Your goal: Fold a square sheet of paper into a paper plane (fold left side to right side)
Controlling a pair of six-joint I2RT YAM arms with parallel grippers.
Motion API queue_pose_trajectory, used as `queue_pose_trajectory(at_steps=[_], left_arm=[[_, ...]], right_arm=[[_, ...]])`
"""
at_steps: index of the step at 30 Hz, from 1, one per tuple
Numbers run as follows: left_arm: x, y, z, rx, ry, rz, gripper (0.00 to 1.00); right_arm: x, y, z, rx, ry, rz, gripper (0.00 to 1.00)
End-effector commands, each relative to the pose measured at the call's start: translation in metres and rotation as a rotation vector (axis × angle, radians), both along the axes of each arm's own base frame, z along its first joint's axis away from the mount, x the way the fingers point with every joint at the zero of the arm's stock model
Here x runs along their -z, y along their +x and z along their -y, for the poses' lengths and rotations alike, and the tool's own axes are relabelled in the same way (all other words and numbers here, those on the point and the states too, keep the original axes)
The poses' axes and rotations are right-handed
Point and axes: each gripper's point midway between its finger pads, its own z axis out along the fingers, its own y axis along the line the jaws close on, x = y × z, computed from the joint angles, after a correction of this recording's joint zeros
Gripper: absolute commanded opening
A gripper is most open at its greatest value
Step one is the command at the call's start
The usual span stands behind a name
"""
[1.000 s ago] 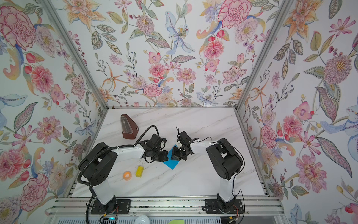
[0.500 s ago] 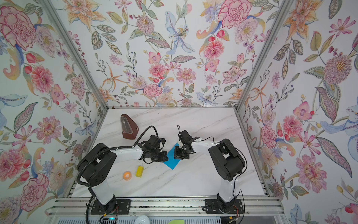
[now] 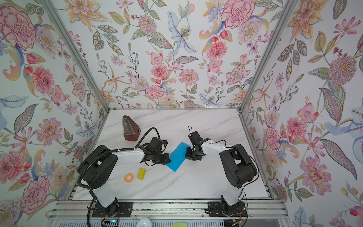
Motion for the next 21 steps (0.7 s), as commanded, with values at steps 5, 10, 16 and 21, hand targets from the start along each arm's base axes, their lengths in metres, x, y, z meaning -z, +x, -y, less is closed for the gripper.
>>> queue_pose_trajectory(at_steps=[5,10,16,21], left_arm=[[0.027,-0.021,-0.032,-0.055,0.117,-0.114,0.00],[0.019,-0.019,-0.022,-0.061,0.058,-0.112,0.00],[0.010,-0.019,-0.016,-0.069,0.017,-0.106,0.00],[0.005,-0.020,-0.014,-0.072,-0.005,-0.104,0.02]], right_arm=[[-0.024,-0.016,0.003,0.035,-0.049,-0.018,0.04],[-0.045,-0.010,-0.068,0.029,0.209,0.014,0.07],[-0.030,-0.004,-0.099,0.042,0.267,-0.010,0.05],[-0.009,-0.001,-0.093,0.060,0.213,-0.030,0.04]])
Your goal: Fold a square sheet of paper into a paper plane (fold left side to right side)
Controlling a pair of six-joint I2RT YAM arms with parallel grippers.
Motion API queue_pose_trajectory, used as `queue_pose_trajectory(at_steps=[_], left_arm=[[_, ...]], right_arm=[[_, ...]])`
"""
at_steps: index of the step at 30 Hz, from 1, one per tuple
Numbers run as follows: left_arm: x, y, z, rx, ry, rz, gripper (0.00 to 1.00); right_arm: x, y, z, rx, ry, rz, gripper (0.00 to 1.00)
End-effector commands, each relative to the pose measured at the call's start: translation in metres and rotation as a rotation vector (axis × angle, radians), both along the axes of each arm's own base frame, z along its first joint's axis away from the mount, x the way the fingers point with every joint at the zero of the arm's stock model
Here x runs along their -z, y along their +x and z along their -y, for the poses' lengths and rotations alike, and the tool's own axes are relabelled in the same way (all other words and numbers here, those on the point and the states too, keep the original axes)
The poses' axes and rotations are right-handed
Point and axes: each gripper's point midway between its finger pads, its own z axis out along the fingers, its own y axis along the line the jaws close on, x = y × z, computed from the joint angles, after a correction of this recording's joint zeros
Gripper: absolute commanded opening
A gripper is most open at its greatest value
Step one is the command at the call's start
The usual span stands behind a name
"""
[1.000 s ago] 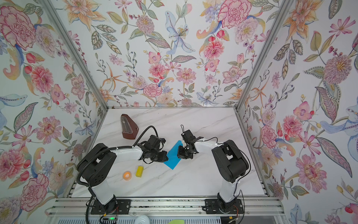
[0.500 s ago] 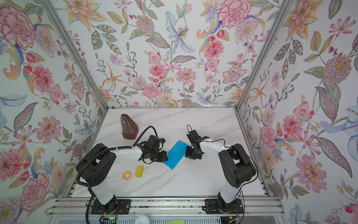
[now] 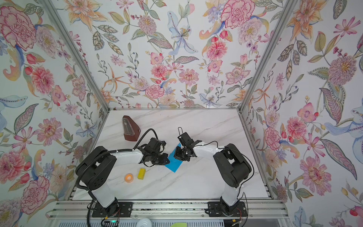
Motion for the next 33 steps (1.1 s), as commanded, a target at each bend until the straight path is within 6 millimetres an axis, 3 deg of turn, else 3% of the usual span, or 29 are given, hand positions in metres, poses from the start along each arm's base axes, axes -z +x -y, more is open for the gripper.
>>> queue_pose_trajectory(at_steps=[1,8,16,20,25,29,33], left_arm=[[0.005,-0.014,-0.008,-0.014,0.016,-0.057,0.02],[0.005,-0.024,0.002,-0.003,-0.006,-0.071,0.04],[-0.013,-0.025,0.021,0.002,-0.089,-0.043,0.05],[-0.038,-0.011,0.016,-0.028,-0.106,0.042,0.08],[-0.061,0.014,-0.013,-0.124,-0.100,0.126,0.18],[-0.061,0.039,-0.033,-0.176,-0.107,0.136,0.31],[-0.047,0.060,-0.037,-0.196,-0.125,0.110,0.39]], right_arm=[[0.008,0.006,-0.001,0.025,-0.007,-0.016,0.04],[0.031,-0.004,-0.001,-0.080,-0.053,-0.051,0.02],[0.029,-0.013,-0.008,-0.285,-0.020,-0.018,0.02],[0.027,-0.019,-0.007,-0.338,-0.006,-0.017,0.02],[0.024,-0.028,-0.004,-0.359,0.007,-0.019,0.02],[0.023,-0.032,-0.002,-0.362,0.011,-0.019,0.02],[0.017,-0.030,-0.002,-0.355,0.020,-0.008,0.04]])
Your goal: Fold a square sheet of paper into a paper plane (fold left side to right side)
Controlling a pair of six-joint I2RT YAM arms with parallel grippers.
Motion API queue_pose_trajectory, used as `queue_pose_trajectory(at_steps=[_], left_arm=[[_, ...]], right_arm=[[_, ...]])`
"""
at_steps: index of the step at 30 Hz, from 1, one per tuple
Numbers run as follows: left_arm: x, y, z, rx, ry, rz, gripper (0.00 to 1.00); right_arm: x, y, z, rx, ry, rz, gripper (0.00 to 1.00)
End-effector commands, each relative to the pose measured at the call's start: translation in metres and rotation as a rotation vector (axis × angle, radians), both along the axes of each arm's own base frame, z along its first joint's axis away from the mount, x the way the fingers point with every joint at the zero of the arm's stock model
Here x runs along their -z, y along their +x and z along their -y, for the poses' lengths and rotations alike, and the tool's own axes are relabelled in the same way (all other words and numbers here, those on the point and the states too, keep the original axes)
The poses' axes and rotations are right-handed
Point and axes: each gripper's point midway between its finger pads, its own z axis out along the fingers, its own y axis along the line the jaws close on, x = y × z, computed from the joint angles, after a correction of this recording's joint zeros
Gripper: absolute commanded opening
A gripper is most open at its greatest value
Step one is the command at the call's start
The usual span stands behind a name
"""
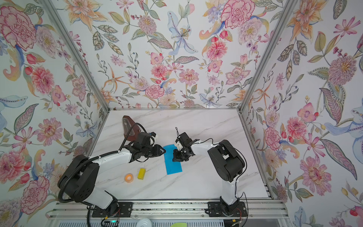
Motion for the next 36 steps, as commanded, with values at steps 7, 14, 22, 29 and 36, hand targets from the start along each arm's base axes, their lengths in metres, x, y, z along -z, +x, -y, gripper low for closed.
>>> queue_pose_trajectory(at_steps=[7,14,22,29,36], left_arm=[[0.020,0.034,0.005,0.017,-0.047,-0.027,0.46],[0.032,0.030,0.017,0.060,-0.115,-0.073,0.50],[0.036,0.018,0.020,0.083,-0.144,-0.098,0.50],[0.037,0.003,0.020,0.101,-0.145,-0.109,0.50],[0.041,-0.001,0.014,0.090,-0.101,-0.112,0.51]], right_arm=[[-0.029,-0.004,0.007,0.030,0.014,0.020,0.18],[-0.045,0.002,0.019,0.109,0.025,0.038,0.22],[-0.033,-0.008,0.024,0.121,0.013,-0.013,0.16],[-0.011,-0.011,0.030,0.145,-0.039,-0.055,0.13],[0.003,-0.015,0.035,0.154,-0.063,-0.088,0.11]])
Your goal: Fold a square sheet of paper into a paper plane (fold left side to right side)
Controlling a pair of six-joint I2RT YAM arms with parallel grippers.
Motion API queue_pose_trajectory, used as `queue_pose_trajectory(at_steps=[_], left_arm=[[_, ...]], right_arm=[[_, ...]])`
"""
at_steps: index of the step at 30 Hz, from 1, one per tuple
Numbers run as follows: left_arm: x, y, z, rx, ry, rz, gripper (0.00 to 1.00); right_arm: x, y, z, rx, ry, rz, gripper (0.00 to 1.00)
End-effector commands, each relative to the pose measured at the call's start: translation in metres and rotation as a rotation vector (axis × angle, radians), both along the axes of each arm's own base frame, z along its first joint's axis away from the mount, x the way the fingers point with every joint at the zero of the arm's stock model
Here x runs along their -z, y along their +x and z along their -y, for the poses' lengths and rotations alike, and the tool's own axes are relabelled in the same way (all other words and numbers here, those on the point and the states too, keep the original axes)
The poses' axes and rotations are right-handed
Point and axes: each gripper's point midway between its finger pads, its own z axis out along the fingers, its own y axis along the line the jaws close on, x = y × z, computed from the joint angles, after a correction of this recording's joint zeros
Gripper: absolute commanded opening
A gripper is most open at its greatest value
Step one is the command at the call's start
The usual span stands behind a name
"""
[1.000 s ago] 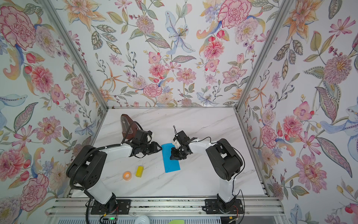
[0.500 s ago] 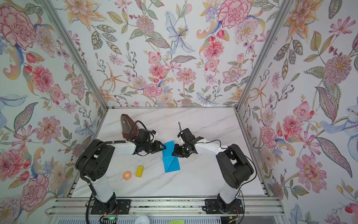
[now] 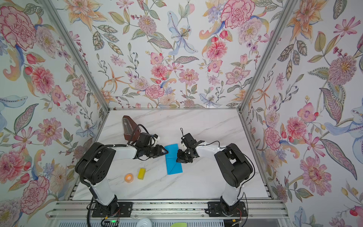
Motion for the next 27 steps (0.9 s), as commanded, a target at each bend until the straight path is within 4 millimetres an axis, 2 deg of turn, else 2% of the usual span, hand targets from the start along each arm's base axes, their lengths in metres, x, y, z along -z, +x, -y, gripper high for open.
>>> queue_pose_trajectory(at_steps=[1,7,12,21,27], left_arm=[[0.003,-0.009,0.000,0.018,0.017,-0.009,0.52],[0.006,-0.016,0.014,0.057,-0.017,-0.034,0.52],[0.001,-0.024,0.020,0.077,-0.037,-0.033,0.51],[-0.012,-0.050,0.032,0.131,-0.075,-0.007,0.52],[-0.019,-0.049,0.032,0.100,-0.078,0.029,0.55]], right_arm=[[0.009,-0.005,0.006,0.014,-0.026,-0.027,0.11],[0.007,-0.003,0.005,0.020,-0.018,-0.025,0.11],[0.005,-0.003,0.005,0.024,-0.011,-0.023,0.11],[0.005,-0.003,0.002,0.038,0.011,-0.033,0.11],[0.009,-0.005,0.004,0.043,-0.001,-0.046,0.11]])
